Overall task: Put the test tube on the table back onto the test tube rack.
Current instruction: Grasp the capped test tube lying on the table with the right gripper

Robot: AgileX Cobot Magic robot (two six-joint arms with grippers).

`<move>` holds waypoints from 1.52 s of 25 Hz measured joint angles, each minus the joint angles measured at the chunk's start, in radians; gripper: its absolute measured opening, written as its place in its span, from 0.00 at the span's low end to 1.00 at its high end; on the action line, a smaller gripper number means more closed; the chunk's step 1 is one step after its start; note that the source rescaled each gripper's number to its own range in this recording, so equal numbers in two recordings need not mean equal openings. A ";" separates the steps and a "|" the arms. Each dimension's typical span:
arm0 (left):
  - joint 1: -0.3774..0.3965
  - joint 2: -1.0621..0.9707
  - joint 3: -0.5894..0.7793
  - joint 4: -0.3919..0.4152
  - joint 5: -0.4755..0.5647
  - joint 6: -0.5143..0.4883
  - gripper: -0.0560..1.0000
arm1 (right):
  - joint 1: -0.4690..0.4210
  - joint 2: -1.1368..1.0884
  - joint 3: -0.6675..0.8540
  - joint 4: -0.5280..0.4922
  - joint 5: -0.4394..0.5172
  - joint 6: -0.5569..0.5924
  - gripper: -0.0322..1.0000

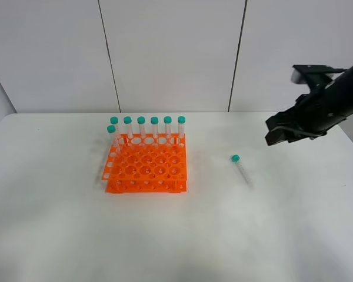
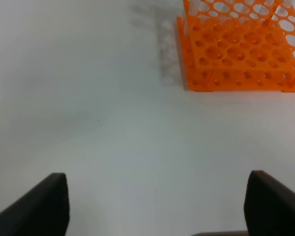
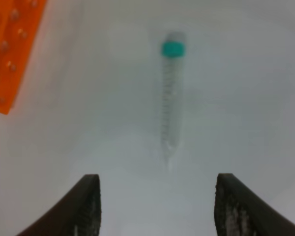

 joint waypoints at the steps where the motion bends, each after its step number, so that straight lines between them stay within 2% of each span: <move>1: 0.000 0.000 0.000 0.000 0.000 0.000 0.85 | 0.021 0.024 0.000 -0.007 -0.019 0.018 1.00; 6: 0.000 0.000 0.000 0.000 0.000 0.000 0.85 | 0.104 0.153 -0.001 -0.072 -0.091 0.089 1.00; 10: 0.000 0.000 0.000 0.000 0.000 0.000 0.85 | 0.113 0.223 -0.001 -0.099 -0.128 0.130 1.00; 17: 0.000 0.000 0.000 0.000 0.000 0.000 0.85 | 0.113 0.250 -0.001 -0.240 -0.172 0.217 1.00; 28: 0.000 0.000 0.000 0.000 0.000 0.000 0.85 | 0.113 0.374 -0.002 -0.245 -0.184 0.223 1.00; 38: 0.000 0.000 0.000 0.000 0.000 0.000 0.85 | 0.113 0.404 -0.002 -0.238 -0.253 0.223 1.00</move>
